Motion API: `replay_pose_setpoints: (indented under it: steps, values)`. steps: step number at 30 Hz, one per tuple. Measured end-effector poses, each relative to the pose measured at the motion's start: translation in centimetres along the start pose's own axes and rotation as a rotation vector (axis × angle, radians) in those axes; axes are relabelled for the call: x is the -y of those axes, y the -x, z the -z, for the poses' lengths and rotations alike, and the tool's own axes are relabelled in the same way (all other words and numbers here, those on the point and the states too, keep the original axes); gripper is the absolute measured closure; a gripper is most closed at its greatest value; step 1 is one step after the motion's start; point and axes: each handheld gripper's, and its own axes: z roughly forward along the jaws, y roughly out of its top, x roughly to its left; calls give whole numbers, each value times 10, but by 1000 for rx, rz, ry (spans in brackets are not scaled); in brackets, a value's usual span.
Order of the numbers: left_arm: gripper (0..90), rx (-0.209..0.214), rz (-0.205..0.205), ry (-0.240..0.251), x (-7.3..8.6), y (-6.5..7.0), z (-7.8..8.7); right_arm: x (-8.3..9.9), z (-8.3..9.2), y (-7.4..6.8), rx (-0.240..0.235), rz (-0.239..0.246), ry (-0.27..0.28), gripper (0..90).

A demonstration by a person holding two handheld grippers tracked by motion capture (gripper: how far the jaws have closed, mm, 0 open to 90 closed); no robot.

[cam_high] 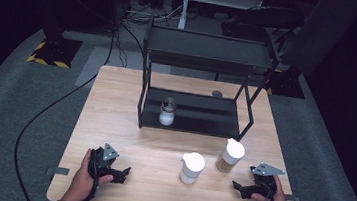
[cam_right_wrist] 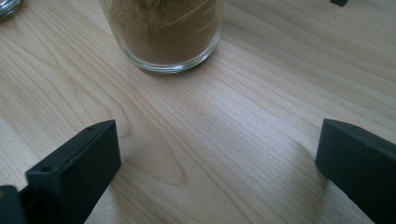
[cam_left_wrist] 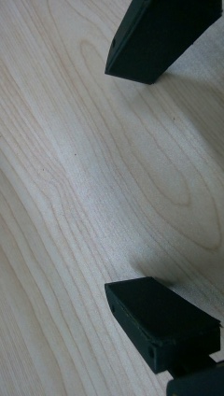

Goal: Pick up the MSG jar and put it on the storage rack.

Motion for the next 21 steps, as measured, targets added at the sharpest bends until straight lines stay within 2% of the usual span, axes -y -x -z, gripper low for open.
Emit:
replay_pose_setpoints:
  steps: [13,21]
  values:
    - [6,-1,0,0,0,0,0,-1,1,-2,8,3,-3,4]
    - [6,-1,1,1,0,0,0,-9,8,-8,18,39,-34,22]
